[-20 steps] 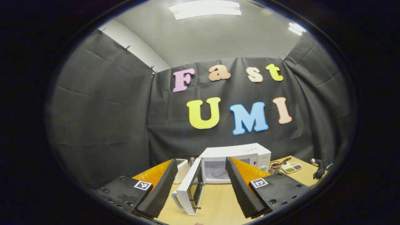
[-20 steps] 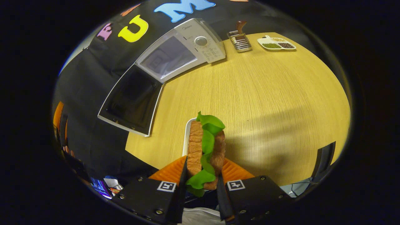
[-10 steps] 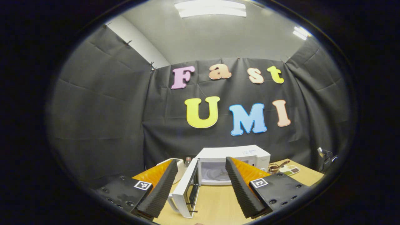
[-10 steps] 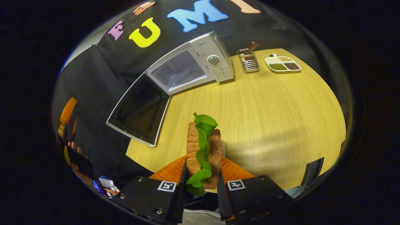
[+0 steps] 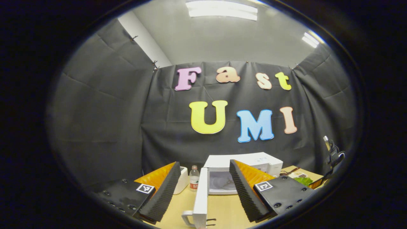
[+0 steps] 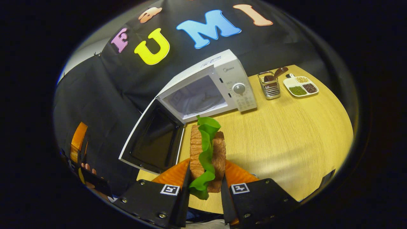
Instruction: Open the microwave oven with the left hand, put the food in, and close the microwave oven.
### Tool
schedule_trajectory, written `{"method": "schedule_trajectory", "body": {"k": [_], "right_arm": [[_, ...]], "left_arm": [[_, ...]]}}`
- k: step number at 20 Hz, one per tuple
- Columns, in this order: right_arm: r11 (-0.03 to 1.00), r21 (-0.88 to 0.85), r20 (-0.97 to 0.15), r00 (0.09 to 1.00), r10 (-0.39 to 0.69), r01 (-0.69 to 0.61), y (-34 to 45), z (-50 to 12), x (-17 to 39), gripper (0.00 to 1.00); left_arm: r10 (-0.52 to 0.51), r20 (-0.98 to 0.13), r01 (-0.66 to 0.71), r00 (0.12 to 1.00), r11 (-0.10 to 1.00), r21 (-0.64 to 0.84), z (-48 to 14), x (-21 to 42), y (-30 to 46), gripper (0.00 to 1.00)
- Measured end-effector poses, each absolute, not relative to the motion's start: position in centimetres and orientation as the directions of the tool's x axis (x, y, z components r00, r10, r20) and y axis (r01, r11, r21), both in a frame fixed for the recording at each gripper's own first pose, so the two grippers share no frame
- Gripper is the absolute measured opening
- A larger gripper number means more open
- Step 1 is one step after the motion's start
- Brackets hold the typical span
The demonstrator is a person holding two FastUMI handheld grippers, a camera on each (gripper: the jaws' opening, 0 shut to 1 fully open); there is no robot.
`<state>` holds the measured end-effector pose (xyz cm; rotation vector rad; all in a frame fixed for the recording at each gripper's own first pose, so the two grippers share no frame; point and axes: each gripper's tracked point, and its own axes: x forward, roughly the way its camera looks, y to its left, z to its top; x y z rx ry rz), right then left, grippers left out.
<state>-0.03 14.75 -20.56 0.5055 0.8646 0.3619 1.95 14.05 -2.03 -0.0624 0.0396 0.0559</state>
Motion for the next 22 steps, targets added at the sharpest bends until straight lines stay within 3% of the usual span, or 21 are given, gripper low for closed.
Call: {"method": "schedule_trajectory", "body": {"k": [2, 7, 22], "right_arm": [[0.826, 0.556, -0.62, 0.615, 0.487, -0.094, 16.2, -20.5, 1.5, 0.44], [0.816, 0.575, -0.595, 0.653, 0.469, -0.063, 19.2, -20.7, 5.7, 0.44], [0.781, 0.624, -0.504, 0.783, 0.365, 0.038, 27.6, -25.3, 19.1, 0.44]], "left_arm": [[0.062, -0.034, -0.064, 0.997, 0.996, -0.059, -2.0, 2.6, 15.9, 1.0], [0.082, -0.047, -0.084, 0.996, 0.996, -0.041, -3.3, 3.4, 19.6, 0.96], [0.155, -0.136, -0.16, 0.978, 0.987, -0.029, -7.0, 5.6, 28.2, 0.99]]}}
